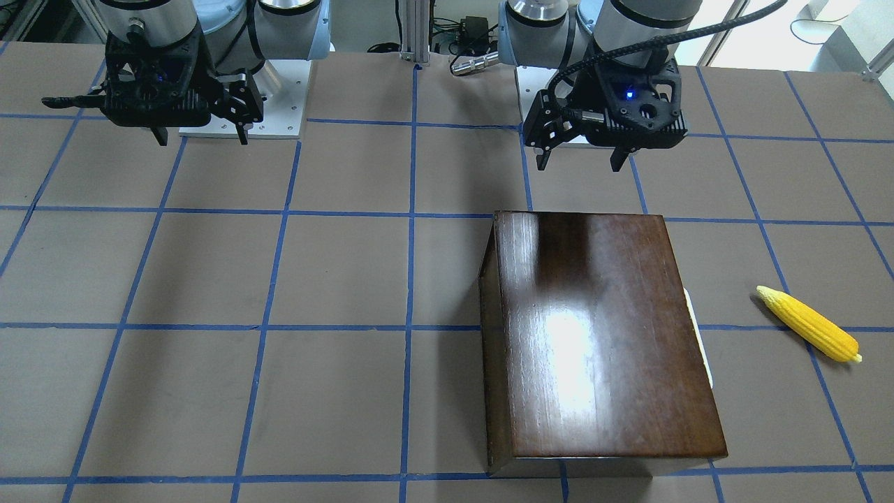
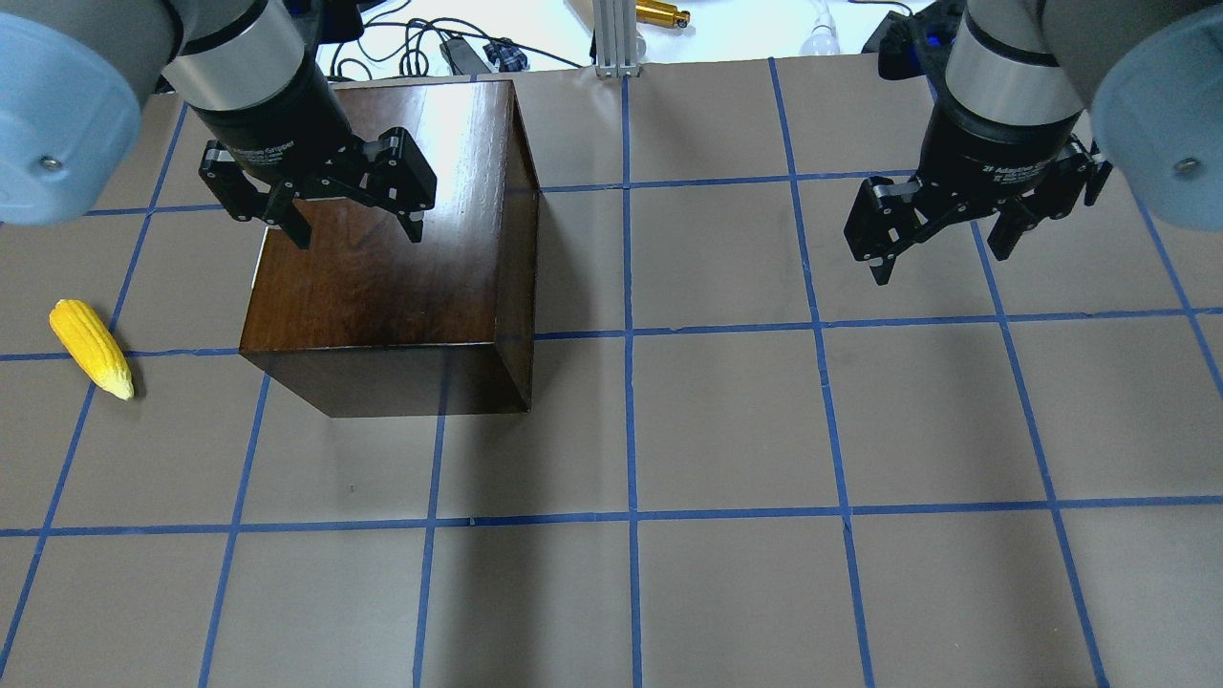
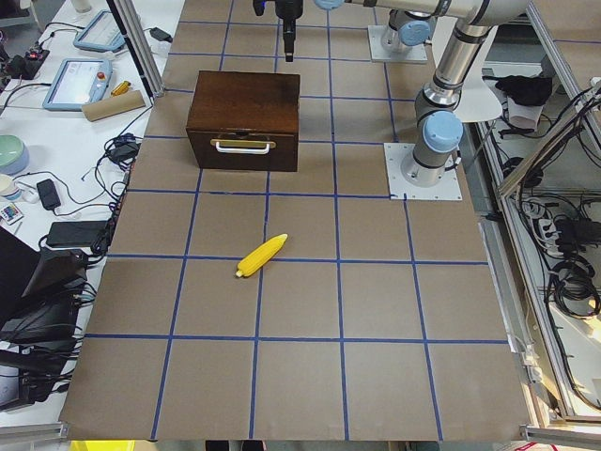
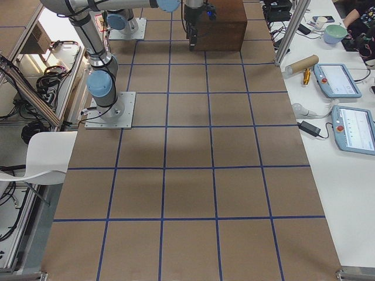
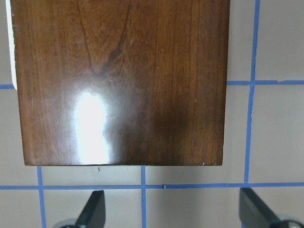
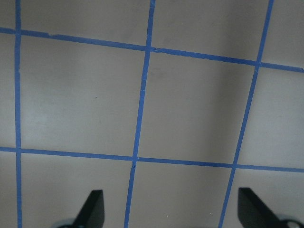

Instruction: Open drawer and put corn inside

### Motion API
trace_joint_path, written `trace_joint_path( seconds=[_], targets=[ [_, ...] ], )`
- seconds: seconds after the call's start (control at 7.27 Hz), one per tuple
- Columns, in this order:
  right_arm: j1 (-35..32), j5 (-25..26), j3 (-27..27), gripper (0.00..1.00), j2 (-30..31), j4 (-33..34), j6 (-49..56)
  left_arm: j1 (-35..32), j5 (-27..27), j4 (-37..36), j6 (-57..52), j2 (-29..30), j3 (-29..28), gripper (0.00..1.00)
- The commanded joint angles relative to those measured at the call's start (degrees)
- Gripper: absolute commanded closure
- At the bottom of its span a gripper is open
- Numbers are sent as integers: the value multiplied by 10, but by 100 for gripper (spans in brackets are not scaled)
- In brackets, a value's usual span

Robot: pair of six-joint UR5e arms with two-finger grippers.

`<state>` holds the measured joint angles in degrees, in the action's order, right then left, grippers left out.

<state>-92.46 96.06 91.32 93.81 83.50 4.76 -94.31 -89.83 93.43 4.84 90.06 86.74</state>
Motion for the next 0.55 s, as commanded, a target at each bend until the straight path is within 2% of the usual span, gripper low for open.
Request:
trace_joint_path(
  seconds=[0.0,0.41],
  targets=[
    [0,-1,0,0,1,0,1,0,-1,0,0,-1,0,0],
    [0,-1,0,0,1,0,1,0,1,0,0,-1,0,0]
  ],
)
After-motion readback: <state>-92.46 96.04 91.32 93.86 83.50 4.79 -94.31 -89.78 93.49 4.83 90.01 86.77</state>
